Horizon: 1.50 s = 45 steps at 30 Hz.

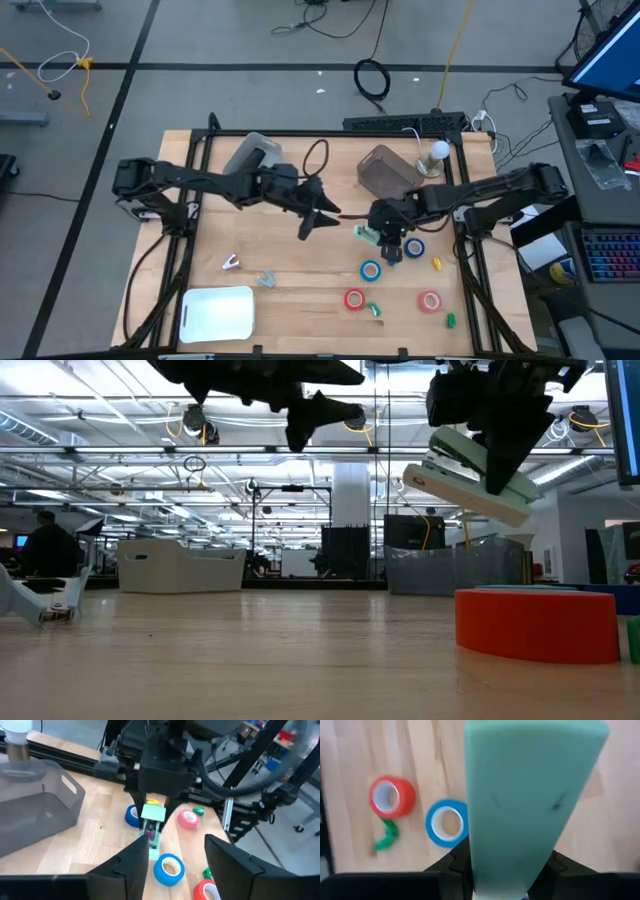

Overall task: Pick and place Stapler, Stapler remover, tape
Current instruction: Put the green stapler into the gray bin

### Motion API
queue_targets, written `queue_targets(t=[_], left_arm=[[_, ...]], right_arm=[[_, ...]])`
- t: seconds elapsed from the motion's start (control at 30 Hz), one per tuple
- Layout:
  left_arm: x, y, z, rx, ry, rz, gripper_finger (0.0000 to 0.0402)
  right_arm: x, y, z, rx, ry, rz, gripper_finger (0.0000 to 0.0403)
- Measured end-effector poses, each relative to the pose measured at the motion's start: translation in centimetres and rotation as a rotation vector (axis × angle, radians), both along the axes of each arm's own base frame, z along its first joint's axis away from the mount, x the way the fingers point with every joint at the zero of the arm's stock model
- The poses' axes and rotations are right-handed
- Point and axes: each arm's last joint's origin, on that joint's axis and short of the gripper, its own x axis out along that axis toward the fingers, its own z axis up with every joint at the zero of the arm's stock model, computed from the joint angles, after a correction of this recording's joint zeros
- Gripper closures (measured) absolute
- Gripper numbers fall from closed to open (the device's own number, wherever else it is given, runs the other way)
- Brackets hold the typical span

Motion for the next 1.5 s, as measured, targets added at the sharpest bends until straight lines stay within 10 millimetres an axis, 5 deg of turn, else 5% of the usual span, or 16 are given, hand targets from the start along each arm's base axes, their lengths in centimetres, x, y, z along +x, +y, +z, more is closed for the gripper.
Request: queue_targets(t=[0.57, 1.5], left_arm=[[3.1, -0.2, -0.6, 0.145, 0.05, -0.035, 0.0195], [3.0, -1.0, -0.8, 0.205, 0.072, 0.004, 0.0195]], right_arm=[[3.3, 0.1, 1.7, -0.135, 0.349, 0.202, 0.0291], [7.7, -0.4, 3.1, -0.123, 0.367, 0.151, 0.0291]])
